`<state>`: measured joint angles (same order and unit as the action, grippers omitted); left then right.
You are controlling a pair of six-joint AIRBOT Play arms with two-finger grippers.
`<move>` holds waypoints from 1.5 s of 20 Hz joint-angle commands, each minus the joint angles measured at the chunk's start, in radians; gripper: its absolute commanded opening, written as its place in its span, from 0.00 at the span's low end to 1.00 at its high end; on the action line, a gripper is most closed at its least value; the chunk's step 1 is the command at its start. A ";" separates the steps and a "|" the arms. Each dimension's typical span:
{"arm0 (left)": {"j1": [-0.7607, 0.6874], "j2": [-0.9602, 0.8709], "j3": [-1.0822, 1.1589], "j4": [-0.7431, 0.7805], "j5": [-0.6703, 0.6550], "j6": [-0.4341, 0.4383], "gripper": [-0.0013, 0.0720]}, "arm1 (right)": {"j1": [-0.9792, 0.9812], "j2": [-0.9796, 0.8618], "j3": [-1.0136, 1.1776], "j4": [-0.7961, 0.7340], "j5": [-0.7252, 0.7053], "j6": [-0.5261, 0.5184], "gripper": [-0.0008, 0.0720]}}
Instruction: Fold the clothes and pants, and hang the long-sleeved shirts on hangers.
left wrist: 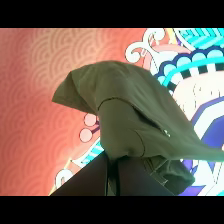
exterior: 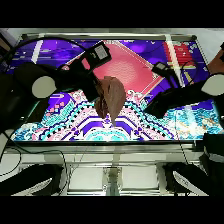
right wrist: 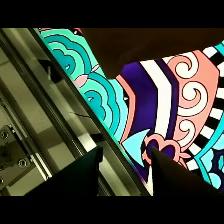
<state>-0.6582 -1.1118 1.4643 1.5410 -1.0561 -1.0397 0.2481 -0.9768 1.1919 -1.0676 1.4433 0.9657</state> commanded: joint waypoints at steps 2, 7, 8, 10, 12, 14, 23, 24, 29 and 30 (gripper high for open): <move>-0.005 -0.016 0.003 0.004 0.069 -0.110 0.05 | 0.248 -0.003 -0.071 -0.158 -0.295 0.105 0.43; -0.005 -0.016 0.003 0.068 0.069 -0.166 0.05 | 0.400 -0.134 -0.197 -0.224 -0.610 0.241 0.96; -0.005 -0.016 0.003 0.068 0.068 -0.166 0.05 | 0.393 -0.174 -0.201 -0.236 -0.630 0.308 0.96; -0.005 -0.012 0.003 0.068 0.068 -0.166 0.05 | 0.388 -0.235 -0.201 -0.234 -0.651 0.359 0.95; -0.005 -0.005 0.003 0.068 0.069 -0.166 0.05 | 0.415 -0.279 -0.201 -0.227 -0.687 0.357 0.86; -0.005 0.003 0.003 0.075 0.068 -0.166 0.05 | 0.451 -0.313 -0.201 -0.235 -0.741 0.359 0.85; -0.005 0.028 0.003 0.083 0.061 -0.166 0.05 | 0.462 -0.437 -0.201 -0.275 -0.839 0.459 0.76; -0.005 0.029 0.003 0.083 0.061 -0.166 0.05 | 0.462 -0.445 -0.201 -0.273 -0.849 0.471 0.70; -0.004 0.032 0.003 0.083 0.061 -0.166 0.05 | 0.463 -0.453 -0.201 -0.256 -0.884 0.510 0.19; -0.004 0.032 0.003 0.083 0.062 -0.166 0.05 | 0.463 -0.453 -0.201 -0.222 -0.890 0.510 0.03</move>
<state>-0.6632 -1.0813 1.4670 1.6234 -0.9947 -1.2053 0.7105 -1.4235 0.9909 -1.3289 0.5735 1.4593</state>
